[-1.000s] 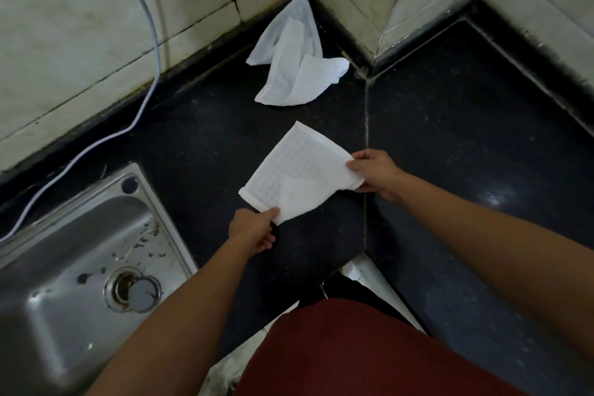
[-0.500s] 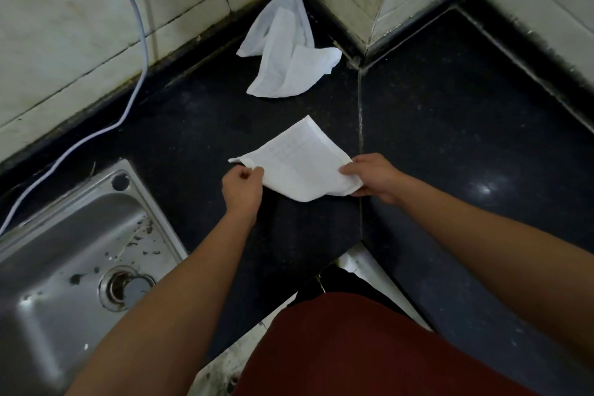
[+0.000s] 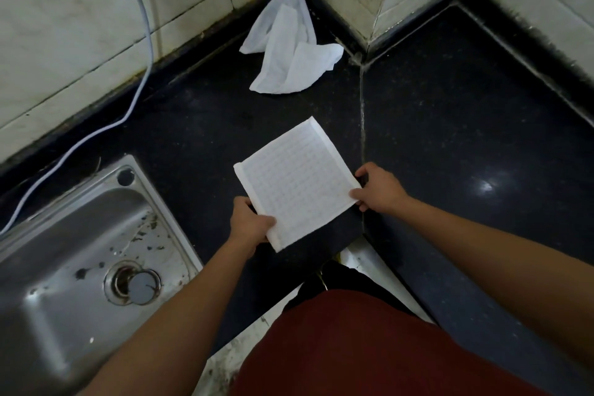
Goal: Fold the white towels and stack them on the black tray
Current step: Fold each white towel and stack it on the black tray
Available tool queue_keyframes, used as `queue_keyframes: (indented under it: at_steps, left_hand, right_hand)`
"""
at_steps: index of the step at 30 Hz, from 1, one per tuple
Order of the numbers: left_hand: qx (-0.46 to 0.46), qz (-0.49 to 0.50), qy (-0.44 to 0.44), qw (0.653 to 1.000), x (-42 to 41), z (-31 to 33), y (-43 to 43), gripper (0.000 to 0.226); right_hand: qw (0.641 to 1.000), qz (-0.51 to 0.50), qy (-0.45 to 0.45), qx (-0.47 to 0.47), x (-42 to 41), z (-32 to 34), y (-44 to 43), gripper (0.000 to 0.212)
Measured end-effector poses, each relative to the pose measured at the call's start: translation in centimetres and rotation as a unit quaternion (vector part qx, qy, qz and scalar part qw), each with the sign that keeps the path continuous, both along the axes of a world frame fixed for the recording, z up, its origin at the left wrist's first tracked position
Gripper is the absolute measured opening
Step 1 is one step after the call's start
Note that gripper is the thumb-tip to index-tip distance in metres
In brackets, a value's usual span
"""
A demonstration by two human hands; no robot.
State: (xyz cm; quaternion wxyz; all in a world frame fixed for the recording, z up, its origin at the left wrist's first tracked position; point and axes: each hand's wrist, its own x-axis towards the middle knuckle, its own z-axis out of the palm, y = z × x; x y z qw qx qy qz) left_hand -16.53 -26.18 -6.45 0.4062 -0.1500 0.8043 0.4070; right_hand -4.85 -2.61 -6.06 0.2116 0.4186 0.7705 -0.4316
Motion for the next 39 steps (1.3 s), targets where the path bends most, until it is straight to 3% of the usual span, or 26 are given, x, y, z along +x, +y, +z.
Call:
queue_keyframes:
  at_steps: [4,8,10,12,14,19,22,29,39]
  left_hand:
    - [-0.045,0.019,0.04,0.998,2.0,-0.6,-1.2,0.042]
    - [-0.046,0.04,0.098,0.993,2.5,-0.9,-1.9,0.015]
    - [-0.002,0.095,0.044,0.995,2.3,-0.5,-1.7,0.012]
    - [0.069,0.157,-0.035,0.984,1.8,0.0,-1.5,0.024]
    - [0.106,0.173,-0.057,0.978,1.3,0.3,-1.7,0.037]
    - [0.061,0.017,0.042,0.997,1.0,0.5,-2.8,0.025]
    - [0.033,-0.062,0.069,0.995,0.3,0.7,-2.9,0.01]
    - [0.038,0.001,0.007,0.999,-2.8,0.9,-2.8,0.032]
    - [0.003,0.041,0.009,0.999,-5.5,-1.0,-1.8,0.037]
  right_hand:
    - [0.999,0.023,0.044,0.022,1.0,-0.3,-0.5,0.023]
    - [0.989,-0.033,0.105,-0.096,0.7,0.1,-0.6,0.005]
    - [0.98,-0.075,0.093,-0.157,0.0,0.9,-0.4,0.011]
    - [0.966,-0.106,0.093,-0.218,-0.8,1.6,0.2,0.025]
    - [0.962,-0.089,0.109,-0.234,-1.5,2.3,0.9,0.027]
    - [0.984,0.001,0.141,-0.111,-3.8,2.5,1.7,0.003]
    - [0.986,0.032,0.163,-0.014,-6.0,2.3,2.3,0.013]
    - [0.985,0.065,0.148,0.063,-12.2,1.3,2.8,0.02]
    - [0.972,0.16,0.011,0.172,-16.3,-0.6,2.0,0.029]
